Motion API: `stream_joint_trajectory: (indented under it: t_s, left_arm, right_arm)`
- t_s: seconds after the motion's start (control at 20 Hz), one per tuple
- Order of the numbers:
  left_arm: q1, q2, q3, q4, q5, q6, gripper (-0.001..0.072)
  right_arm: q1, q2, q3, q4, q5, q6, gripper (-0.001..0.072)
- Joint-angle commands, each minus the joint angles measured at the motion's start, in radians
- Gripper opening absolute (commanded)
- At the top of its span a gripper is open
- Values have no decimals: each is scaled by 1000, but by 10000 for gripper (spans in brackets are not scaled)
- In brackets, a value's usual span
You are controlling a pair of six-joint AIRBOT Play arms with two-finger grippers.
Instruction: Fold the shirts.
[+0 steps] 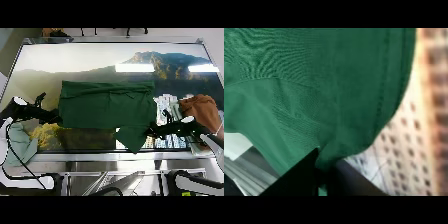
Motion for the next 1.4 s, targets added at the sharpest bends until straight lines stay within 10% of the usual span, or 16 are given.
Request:
stream_joint_trajectory:
  t_s: [0.0,0.5,0.95,1.35]
  left_arm:
    - [9,8,0,38,-47,-6,14]
    - [22,243,-239,190,-132,-136,13]
    - [-20,210,66,55,-102,-158,13]
    - [-129,-135,401,58,-10,-158,14]
  right_arm:
    - [18,34,7,-3,58,-9,20]
    - [-109,358,4,-457,254,200,18]
    - [-173,128,373,102,103,-232,19]
    - [-50,-296,579,148,-79,-352,20]
